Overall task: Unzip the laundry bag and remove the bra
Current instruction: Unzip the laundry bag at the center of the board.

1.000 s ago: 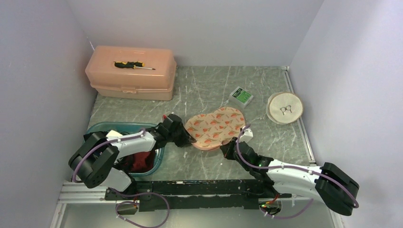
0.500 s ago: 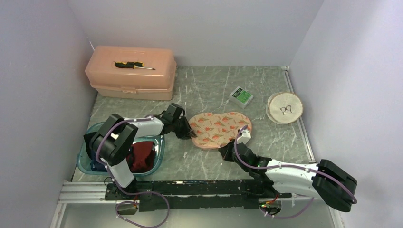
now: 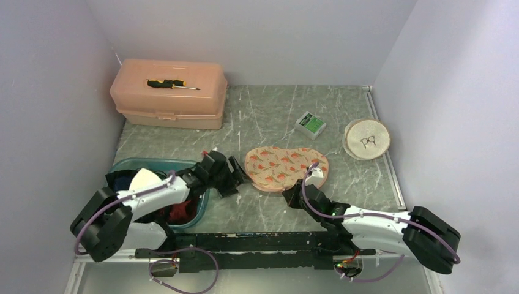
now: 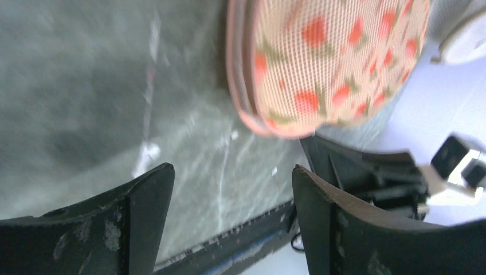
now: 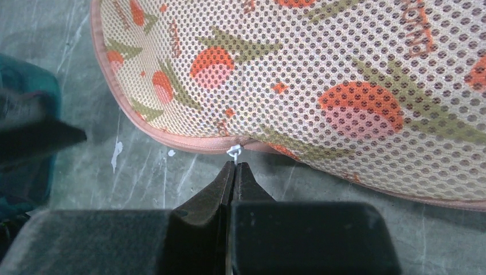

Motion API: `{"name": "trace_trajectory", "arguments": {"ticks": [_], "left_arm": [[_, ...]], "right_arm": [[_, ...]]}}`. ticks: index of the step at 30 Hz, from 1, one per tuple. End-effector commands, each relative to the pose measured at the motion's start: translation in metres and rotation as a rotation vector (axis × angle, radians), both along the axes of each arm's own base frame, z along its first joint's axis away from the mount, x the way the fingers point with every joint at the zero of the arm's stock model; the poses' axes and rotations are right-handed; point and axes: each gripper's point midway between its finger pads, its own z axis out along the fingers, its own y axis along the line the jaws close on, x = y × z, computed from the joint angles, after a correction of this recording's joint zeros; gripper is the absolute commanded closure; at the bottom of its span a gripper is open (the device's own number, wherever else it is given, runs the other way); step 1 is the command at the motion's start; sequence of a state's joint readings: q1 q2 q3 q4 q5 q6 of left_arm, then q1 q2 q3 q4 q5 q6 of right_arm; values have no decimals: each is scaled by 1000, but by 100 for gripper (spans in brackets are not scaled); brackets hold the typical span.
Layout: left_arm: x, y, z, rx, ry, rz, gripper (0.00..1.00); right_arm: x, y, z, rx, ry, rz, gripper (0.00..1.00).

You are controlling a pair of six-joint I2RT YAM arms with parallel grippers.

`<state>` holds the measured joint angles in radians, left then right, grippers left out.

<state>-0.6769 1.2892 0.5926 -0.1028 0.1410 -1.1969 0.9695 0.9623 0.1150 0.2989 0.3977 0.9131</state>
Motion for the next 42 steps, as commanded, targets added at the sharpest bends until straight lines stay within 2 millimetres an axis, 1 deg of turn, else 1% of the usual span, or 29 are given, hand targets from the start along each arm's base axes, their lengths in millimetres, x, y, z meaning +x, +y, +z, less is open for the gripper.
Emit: {"name": "trace_trajectory", "arguments": {"ticks": [1, 4, 6, 10, 13, 17, 20, 22, 25, 28, 31, 33, 34, 36, 38, 42], "left_arm": [[-22, -26, 8, -54, 16, 91, 20], [-21, -43, 5, -45, 17, 104, 21], [-17, -56, 4, -58, 20, 105, 21], [-9, -76, -13, -58, 58, 130, 22], [-2, -88, -19, -54, 69, 135, 22], [4, -98, -21, -40, 62, 148, 22], [7, -99, -25, -32, 63, 158, 25], [7, -99, -28, -29, 63, 160, 30], [7, -98, -31, -28, 64, 162, 43], [7, -92, -29, -13, 57, 176, 59], [7, -85, -26, 0, 49, 197, 71], [9, -84, -23, 0, 36, 204, 80], [7, -79, -26, 22, 45, 208, 83], [7, -76, -27, 38, 49, 213, 91], [8, -74, -29, 51, 51, 217, 97], [11, -67, -32, 75, 53, 240, 97]], "right_arm": [[6, 15, 14, 46, -36, 31, 100], [5, 24, 17, 64, -40, 64, 100], [4, 29, 19, 73, -43, 88, 100], [-1, 38, 25, 101, -56, 146, 100], [-5, 40, 26, 111, -57, 174, 100], [-8, 37, 25, 101, -60, 186, 100], [-10, 36, 26, 99, -62, 192, 100], [-11, 34, 25, 98, -61, 193, 100], [-12, 32, 21, 87, -52, 188, 100], [-13, 26, 14, 66, -39, 169, 100], [-13, 18, 9, 40, -27, 148, 100], [-14, 14, 7, 33, -22, 142, 100], [-15, 13, 6, 28, -20, 138, 100], [-16, 11, 7, 29, -19, 138, 100], [-16, 8, 9, 29, -19, 131, 100], [-18, 1, 10, 15, -13, 112, 100]]}}
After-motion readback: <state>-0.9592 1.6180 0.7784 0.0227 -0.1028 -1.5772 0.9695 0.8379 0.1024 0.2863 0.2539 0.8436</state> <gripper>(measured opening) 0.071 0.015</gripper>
